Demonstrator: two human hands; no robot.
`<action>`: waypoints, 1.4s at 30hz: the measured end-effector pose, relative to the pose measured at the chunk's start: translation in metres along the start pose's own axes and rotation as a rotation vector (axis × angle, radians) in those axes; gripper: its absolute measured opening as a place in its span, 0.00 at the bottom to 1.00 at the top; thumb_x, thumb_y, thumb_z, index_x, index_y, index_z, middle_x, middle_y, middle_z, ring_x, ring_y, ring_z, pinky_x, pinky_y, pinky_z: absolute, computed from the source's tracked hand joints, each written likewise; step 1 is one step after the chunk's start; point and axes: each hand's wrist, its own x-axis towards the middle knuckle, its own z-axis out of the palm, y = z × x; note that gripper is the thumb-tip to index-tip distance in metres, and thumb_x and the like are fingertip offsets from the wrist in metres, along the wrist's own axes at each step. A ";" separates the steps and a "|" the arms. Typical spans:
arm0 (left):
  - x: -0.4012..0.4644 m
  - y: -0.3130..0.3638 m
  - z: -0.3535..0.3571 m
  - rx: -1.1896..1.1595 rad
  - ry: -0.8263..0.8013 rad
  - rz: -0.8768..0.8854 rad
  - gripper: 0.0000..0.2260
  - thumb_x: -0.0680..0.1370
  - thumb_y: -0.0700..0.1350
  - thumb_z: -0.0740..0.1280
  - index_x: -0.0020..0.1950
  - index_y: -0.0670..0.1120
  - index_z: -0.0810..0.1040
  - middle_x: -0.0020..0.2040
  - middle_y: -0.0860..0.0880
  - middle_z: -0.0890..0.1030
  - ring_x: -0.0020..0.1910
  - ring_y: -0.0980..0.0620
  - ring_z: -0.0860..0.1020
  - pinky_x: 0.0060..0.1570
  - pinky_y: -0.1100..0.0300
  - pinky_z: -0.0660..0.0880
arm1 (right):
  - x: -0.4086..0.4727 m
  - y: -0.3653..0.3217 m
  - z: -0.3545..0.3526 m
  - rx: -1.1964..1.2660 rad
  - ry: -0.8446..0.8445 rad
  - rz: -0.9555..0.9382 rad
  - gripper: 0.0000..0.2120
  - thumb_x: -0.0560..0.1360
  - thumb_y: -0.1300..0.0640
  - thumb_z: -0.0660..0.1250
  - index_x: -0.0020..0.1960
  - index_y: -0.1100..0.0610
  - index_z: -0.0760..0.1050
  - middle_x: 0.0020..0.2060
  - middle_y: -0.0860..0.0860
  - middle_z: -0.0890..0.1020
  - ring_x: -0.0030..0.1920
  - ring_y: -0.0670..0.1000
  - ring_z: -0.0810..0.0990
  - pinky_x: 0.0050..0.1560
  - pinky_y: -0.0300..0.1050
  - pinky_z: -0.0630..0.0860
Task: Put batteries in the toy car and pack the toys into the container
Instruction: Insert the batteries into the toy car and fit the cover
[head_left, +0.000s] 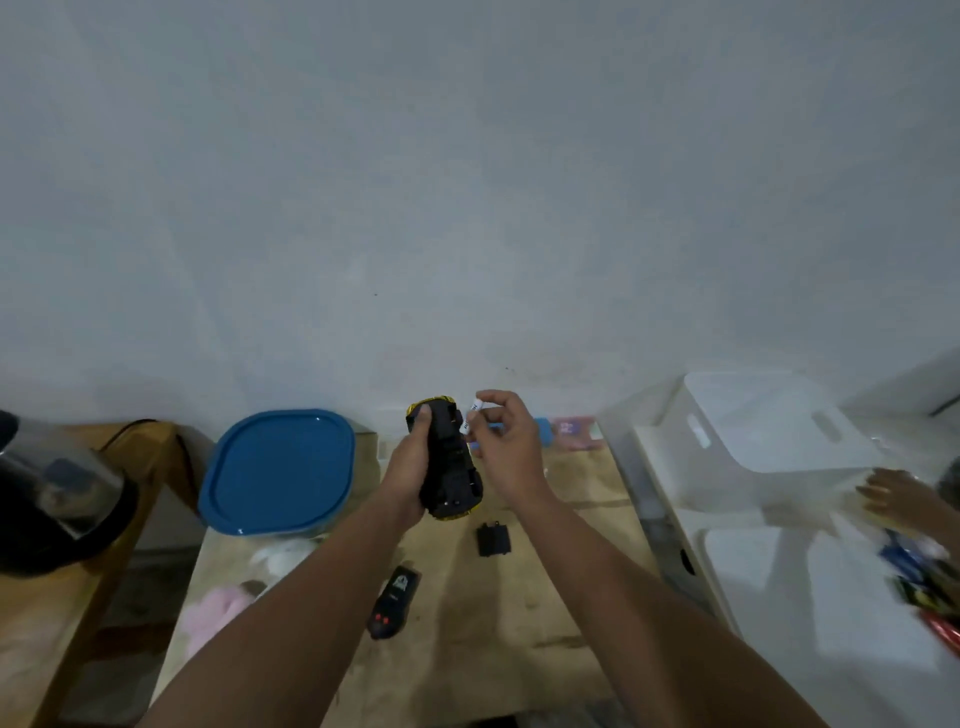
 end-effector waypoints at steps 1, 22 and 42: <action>-0.006 0.003 0.002 -0.056 -0.042 -0.018 0.28 0.82 0.68 0.58 0.65 0.48 0.82 0.58 0.40 0.86 0.57 0.38 0.85 0.58 0.41 0.81 | -0.002 -0.001 0.003 -0.049 -0.011 -0.025 0.09 0.79 0.57 0.70 0.57 0.47 0.77 0.44 0.52 0.84 0.41 0.49 0.84 0.43 0.47 0.81; 0.004 -0.006 0.026 -0.235 -0.197 0.003 0.28 0.84 0.65 0.56 0.72 0.48 0.77 0.64 0.41 0.84 0.62 0.42 0.83 0.55 0.46 0.80 | -0.004 0.015 -0.005 -0.345 0.260 -0.105 0.08 0.72 0.49 0.76 0.49 0.49 0.83 0.47 0.43 0.78 0.46 0.42 0.78 0.46 0.35 0.74; 0.113 -0.077 0.034 -0.021 0.244 0.001 0.18 0.82 0.47 0.69 0.71 0.49 0.72 0.62 0.38 0.83 0.55 0.37 0.85 0.49 0.45 0.82 | 0.070 0.161 -0.130 -0.870 -0.183 0.247 0.10 0.77 0.57 0.67 0.57 0.52 0.82 0.55 0.52 0.84 0.54 0.54 0.82 0.50 0.43 0.76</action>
